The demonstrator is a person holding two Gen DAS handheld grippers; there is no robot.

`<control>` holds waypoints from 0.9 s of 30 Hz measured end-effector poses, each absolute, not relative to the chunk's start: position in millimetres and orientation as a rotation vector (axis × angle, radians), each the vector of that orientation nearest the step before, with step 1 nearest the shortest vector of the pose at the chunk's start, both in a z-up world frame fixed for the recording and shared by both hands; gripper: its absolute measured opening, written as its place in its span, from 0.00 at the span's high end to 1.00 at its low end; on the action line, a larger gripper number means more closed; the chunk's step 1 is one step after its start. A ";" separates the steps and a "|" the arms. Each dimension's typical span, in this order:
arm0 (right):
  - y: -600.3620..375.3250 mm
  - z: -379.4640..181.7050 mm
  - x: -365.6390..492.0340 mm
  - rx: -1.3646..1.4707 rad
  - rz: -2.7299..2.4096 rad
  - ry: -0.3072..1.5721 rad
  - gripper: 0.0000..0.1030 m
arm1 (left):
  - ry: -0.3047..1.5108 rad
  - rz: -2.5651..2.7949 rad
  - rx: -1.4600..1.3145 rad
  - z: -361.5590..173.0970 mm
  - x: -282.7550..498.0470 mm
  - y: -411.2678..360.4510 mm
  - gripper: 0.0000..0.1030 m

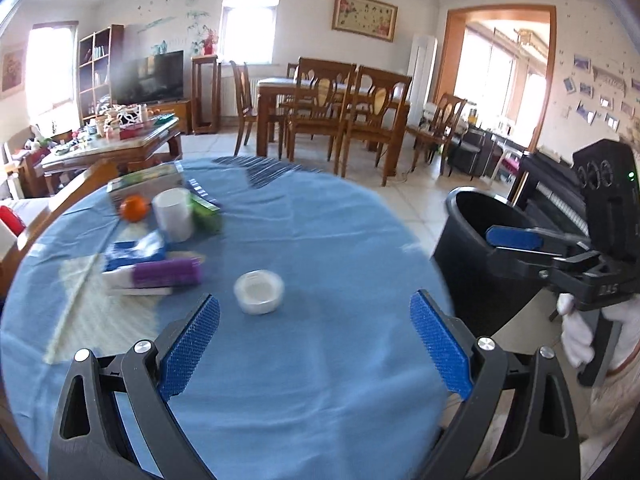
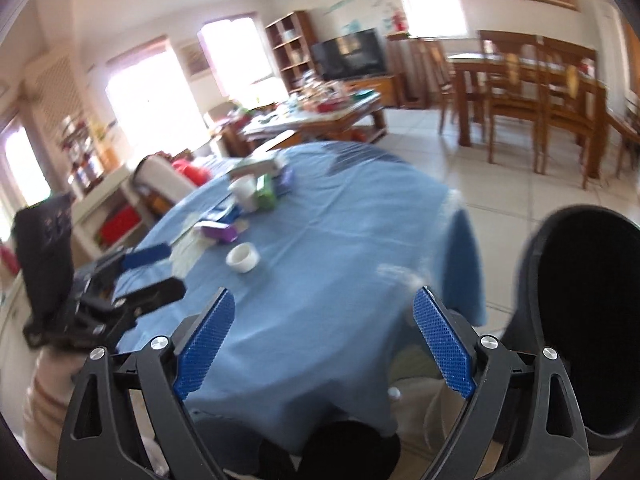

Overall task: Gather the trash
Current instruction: 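Move both open tools back over the table, then grasp the purple spray bottle with the left tool while the right tool grasps the white lid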

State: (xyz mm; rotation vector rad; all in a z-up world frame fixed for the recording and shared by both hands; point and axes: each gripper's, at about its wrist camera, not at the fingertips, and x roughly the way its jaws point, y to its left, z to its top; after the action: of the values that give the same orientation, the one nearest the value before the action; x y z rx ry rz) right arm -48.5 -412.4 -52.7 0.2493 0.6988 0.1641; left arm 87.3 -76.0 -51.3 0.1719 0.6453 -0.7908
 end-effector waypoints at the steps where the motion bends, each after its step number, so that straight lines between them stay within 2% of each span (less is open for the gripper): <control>1: -406.2 -53.8 -43.7 0.243 0.179 0.707 0.13 | 0.650 -0.788 0.184 -52.5 93.0 -67.7 0.08; 7: -375.0 -66.5 -16.2 0.206 0.252 0.757 0.13 | 0.669 -0.787 0.229 -55.5 125.4 -32.8 0.08; 16: -340.0 -81.5 34.9 0.137 0.343 0.803 0.13 | 0.702 -0.851 0.439 -64.8 178.3 -28.2 0.08; 21: -327.4 -89.7 57.0 0.105 0.381 0.838 0.24 | 0.736 -0.927 0.553 -76.6 207.5 -39.3 0.09; 27: -317.2 -97.6 77.0 0.073 0.404 0.874 0.26 | 0.761 -1.027 0.657 -91.2 222.6 -49.8 0.15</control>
State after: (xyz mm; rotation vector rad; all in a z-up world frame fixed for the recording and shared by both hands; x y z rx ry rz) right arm 77.0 -317.2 -97.6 0.0733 0.8736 0.4038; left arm 222.6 -49.8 -91.2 0.6566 0.7606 -1.0269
